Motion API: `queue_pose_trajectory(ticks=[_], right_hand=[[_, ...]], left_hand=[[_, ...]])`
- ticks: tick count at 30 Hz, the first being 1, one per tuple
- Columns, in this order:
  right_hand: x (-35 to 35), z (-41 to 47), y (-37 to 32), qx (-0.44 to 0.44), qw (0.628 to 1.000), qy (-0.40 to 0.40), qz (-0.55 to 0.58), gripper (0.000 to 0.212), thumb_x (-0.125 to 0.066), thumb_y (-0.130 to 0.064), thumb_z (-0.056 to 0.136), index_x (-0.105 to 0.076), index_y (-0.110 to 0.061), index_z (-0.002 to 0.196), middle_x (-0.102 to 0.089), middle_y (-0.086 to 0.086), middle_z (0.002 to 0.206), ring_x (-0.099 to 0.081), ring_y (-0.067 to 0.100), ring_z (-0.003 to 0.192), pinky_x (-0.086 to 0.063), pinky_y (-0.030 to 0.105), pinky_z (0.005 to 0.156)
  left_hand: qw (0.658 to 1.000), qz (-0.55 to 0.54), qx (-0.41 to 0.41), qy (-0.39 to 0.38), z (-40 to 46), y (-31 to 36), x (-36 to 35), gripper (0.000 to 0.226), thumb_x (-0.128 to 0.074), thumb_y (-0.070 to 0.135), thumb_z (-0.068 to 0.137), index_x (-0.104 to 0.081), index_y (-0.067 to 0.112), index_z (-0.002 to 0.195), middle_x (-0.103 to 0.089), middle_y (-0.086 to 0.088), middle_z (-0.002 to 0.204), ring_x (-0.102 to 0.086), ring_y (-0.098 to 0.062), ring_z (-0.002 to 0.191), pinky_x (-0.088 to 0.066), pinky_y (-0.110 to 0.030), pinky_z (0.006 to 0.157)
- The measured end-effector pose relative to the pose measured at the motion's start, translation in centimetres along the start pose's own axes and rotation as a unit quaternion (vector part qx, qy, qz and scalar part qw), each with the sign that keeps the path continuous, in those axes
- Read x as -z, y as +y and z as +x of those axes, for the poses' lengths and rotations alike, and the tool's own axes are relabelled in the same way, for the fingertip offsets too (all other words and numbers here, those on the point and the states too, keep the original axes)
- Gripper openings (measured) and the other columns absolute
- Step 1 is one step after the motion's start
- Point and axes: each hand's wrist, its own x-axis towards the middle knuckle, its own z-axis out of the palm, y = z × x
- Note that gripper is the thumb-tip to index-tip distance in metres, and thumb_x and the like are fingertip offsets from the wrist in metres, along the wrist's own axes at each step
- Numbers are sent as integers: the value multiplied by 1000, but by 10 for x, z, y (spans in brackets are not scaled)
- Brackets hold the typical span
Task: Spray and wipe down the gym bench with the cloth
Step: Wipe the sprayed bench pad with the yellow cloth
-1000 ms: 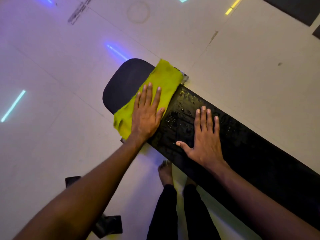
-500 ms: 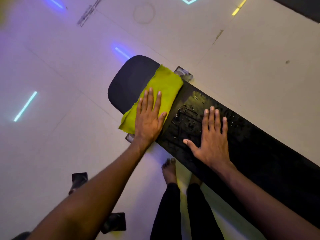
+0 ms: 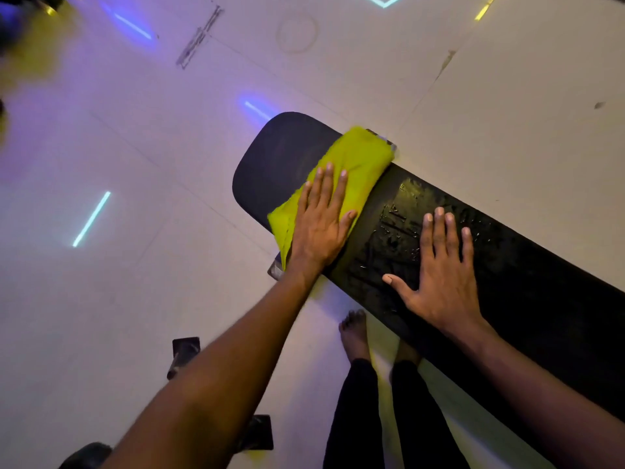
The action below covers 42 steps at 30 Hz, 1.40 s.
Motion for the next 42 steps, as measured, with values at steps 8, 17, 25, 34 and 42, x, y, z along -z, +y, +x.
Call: queue_pose_trajectory(ticks=[8, 17, 25, 34, 42], right_hand=[[-6, -15, 9, -10, 1000, 14, 17, 120, -36, -85, 86, 1, -1, 164, 4, 20, 174, 4, 33, 163, -9, 57, 131], [-4, -38, 28, -26, 1000, 5, 13, 117, -30, -85, 89, 3, -2, 164, 6, 19, 174, 5, 33, 163, -11, 57, 130], [-8, -41, 26, -12, 1000, -4, -13, 119, -30, -85, 89, 3, 2, 163, 8, 25, 172, 6, 39, 161, -12, 63, 128], [-5, -47, 28, -22, 1000, -9, 4, 116, -30, -83, 89, 4, -1, 163, 7, 22, 173, 4, 36, 162, -11, 62, 129], [-16, -76, 49, -51, 999, 13, 14, 106, -33, -74, 94, 0, -1, 164, 3, 20, 174, 1, 35, 162, -13, 60, 129]], left_hand=[[989, 0, -141, -42, -15, 58, -12, 68, -23, 51, 107, -11, 14, 163, -7, -14, 171, -4, -28, 159, -13, -46, 128], [999, -16, 33, -36, -46, 50, -7, 73, -12, 56, 105, -8, 11, 163, -1, -13, 171, 2, -28, 159, -6, -45, 130], [988, 23, -146, -46, 13, 55, -5, 69, -12, 55, 107, -10, 15, 163, -7, -10, 172, -5, -24, 160, -15, -45, 128], [999, -13, -14, -47, -67, 76, -18, 73, -16, 54, 106, -4, 9, 163, 2, -16, 171, 4, -30, 159, -5, -46, 130], [977, 31, -204, -48, 22, 78, -5, 65, -17, 48, 106, -12, 16, 163, -9, -10, 172, -7, -24, 159, -15, -45, 128]])
